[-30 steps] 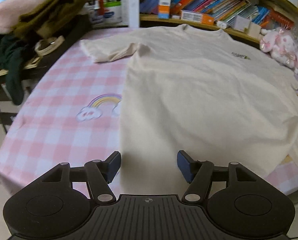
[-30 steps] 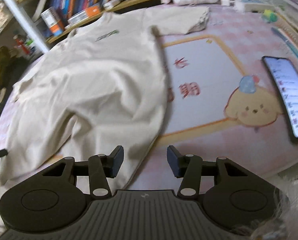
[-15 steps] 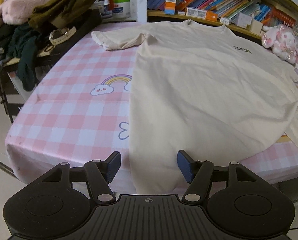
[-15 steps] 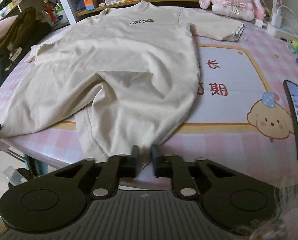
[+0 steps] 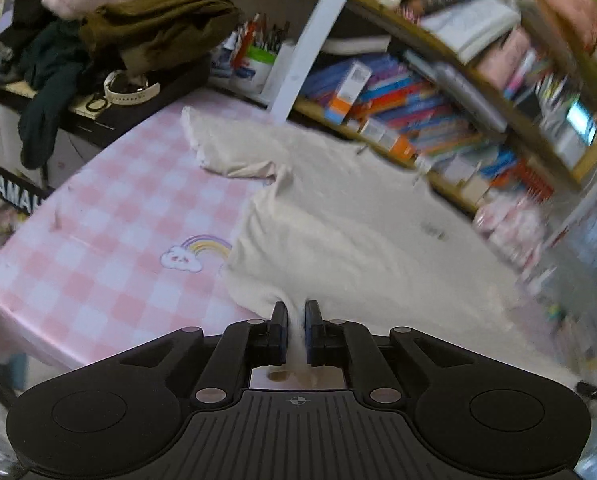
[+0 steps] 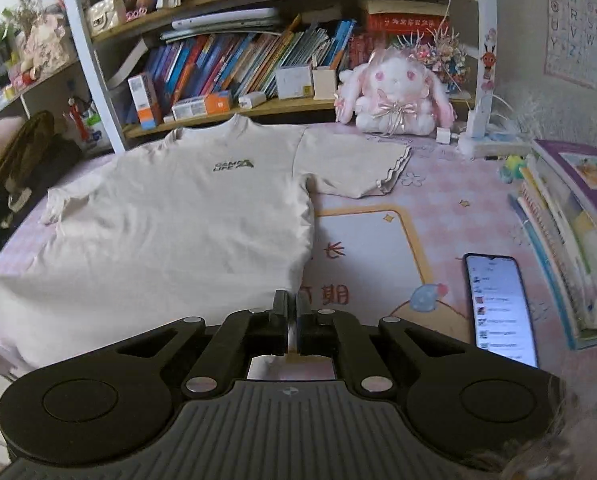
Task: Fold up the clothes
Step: 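Grasp the shirt hem with both grippers and pull it straight, then open both grippers and hold them above the flattened shirt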
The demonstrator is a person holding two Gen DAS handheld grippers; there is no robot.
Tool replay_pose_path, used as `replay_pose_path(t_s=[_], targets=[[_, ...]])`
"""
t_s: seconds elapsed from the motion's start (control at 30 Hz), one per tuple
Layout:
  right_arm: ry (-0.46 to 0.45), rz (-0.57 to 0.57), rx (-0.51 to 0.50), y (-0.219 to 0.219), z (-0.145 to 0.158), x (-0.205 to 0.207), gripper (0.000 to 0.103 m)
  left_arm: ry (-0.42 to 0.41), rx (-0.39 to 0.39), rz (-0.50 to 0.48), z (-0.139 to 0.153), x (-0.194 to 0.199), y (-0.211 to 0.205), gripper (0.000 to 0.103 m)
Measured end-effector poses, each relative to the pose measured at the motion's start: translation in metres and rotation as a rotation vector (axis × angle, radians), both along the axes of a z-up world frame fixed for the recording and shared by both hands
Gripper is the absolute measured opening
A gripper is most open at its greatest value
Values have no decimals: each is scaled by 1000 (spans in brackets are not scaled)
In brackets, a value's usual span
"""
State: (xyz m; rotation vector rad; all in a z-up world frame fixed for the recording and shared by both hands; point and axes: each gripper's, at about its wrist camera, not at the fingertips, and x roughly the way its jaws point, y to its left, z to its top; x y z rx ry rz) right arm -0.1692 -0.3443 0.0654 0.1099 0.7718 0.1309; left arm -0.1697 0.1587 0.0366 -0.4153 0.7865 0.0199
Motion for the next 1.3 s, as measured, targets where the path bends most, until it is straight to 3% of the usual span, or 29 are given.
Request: replay_pose_path(t_s=[0.13,0.2,0.3,0.37,0.47,0.6,0.77,0.8,0.83,0.87,0.9,0.93,0.97,1.17,1.3], targets=[[122,12,31,1,-31,2,3,87,2,0,-22,-1,0,8],[150,-1,45,2,-41,-1,3,65,-31,4,-18,-10,1,8],[129,-28,179,-11,-27,-8,3,-29,-163,11,9,-26,6,8],[96,-38,289,-24,-6,-15,3,-25,-140,11,14,-30,4,9],[86,-22,239,-25,3,-17,3,58,-82,17,-3,-27,0,9],[187,-16,136,-19,-36,-6,3,182,-68,29,-44,-20,-3,9],[258,-19,96,-14,-68,-1,4,174,-76,47,-45,-20,-3,12],[254,-21,99,-15,-68,-2,4,164,-70,54,-42,-20,-2,13],[251,-22,103,-17,-68,-2,5,153,-62,62,-38,-20,-1,23],[242,-23,101,-17,-65,-3,5,149,-50,74,-35,-20,0,41],[229,-28,85,-18,-62,-4,14,145,-25,92,-31,-21,0,54],[214,-35,66,-18,-59,-4,33,137,7,108,-27,-22,-1,57],[198,-37,55,-19,-56,-4,40,125,24,106,-25,-22,-5,58],[120,-48,23,-20,-43,-6,44,48,118,78,-14,-19,-37,63],[53,-71,-15,-12,-40,-3,64,-3,180,60,-7,-17,-57,69]])
